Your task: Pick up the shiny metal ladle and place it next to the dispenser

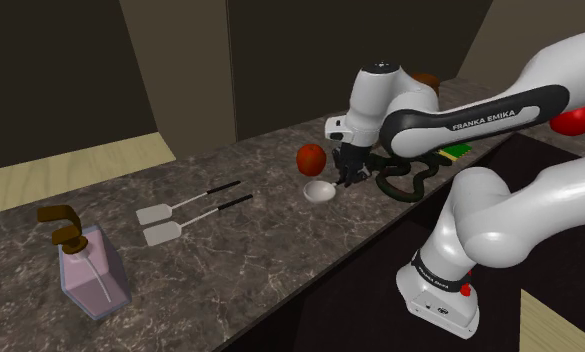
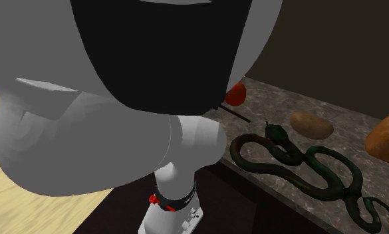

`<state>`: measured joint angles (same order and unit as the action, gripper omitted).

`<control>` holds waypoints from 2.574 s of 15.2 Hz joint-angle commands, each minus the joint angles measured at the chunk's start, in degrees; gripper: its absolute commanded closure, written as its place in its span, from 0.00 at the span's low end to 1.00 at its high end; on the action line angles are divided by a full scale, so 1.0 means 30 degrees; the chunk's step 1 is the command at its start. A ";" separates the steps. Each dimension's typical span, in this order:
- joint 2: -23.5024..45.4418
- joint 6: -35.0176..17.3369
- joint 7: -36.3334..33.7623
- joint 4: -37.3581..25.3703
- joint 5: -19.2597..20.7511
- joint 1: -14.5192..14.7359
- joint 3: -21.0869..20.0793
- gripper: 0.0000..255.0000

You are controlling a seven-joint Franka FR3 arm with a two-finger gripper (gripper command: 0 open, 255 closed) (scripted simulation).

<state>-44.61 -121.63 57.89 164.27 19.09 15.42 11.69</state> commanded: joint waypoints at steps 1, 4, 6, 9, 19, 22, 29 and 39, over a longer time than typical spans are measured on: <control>-0.0409 0.0786 0.0094 -0.0370 -0.0181 0.0077 -0.0122 1.00; -0.0754 0.1718 0.0235 -0.0966 -0.0383 0.0158 -0.0250 1.00; -0.0943 0.2317 0.0323 -0.1382 -0.0509 0.0208 -0.0334 1.00; -0.1169 0.3184 0.0451 -0.2032 -0.0686 0.0277 -0.0457 1.00; -0.1497 0.5857 0.0843 -0.4403 -0.1182 0.0463 -0.0839 1.00; -0.1486 0.6606 0.0954 -0.5170 -0.1307 0.0508 -0.0943 1.00; -0.1298 0.8284 0.1208 -0.7052 -0.1559 0.0594 -0.1165 1.00; -0.0691 1.0567 0.1569 -0.9964 -0.1840 0.0680 -0.1435 1.00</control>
<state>-46.92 -90.55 62.47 135.24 13.62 17.44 7.42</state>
